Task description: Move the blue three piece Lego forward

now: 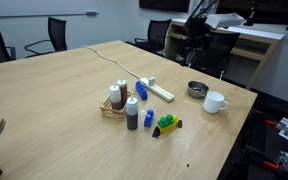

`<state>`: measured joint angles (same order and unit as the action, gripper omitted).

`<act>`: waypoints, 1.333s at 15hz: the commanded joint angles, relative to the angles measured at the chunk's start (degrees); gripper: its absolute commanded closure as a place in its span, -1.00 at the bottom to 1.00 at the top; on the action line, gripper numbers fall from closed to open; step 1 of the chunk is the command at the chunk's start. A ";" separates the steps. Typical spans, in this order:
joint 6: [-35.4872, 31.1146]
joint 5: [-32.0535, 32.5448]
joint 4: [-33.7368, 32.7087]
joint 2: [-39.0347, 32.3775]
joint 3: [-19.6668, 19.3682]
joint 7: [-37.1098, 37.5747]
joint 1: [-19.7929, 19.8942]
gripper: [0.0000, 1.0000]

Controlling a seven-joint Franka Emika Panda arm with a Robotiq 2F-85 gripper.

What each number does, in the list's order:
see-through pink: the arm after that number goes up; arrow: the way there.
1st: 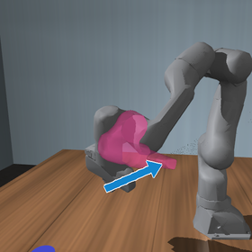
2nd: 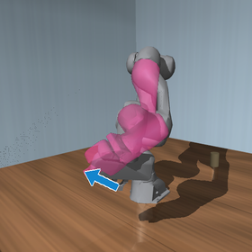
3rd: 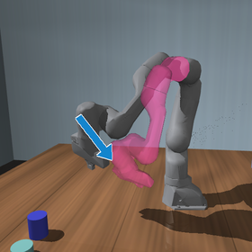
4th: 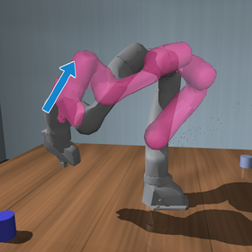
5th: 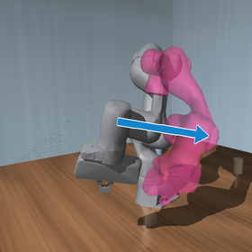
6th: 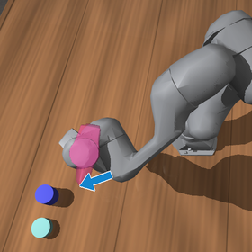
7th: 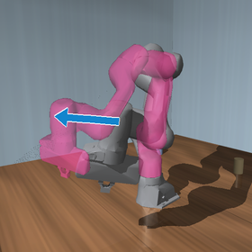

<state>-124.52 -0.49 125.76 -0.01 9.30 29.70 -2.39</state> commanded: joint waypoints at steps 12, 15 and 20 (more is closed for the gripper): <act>-4.32 -0.58 -6.35 -8.52 -2.56 4.08 -1.82 -1.00; -7.83 -0.90 -12.26 -16.00 -4.15 5.58 -2.39 -1.00; -7.43 -1.83 -25.01 -28.51 -6.90 7.18 -4.55 -1.00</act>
<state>-133.77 -1.32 107.77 -23.02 4.59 35.26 -4.68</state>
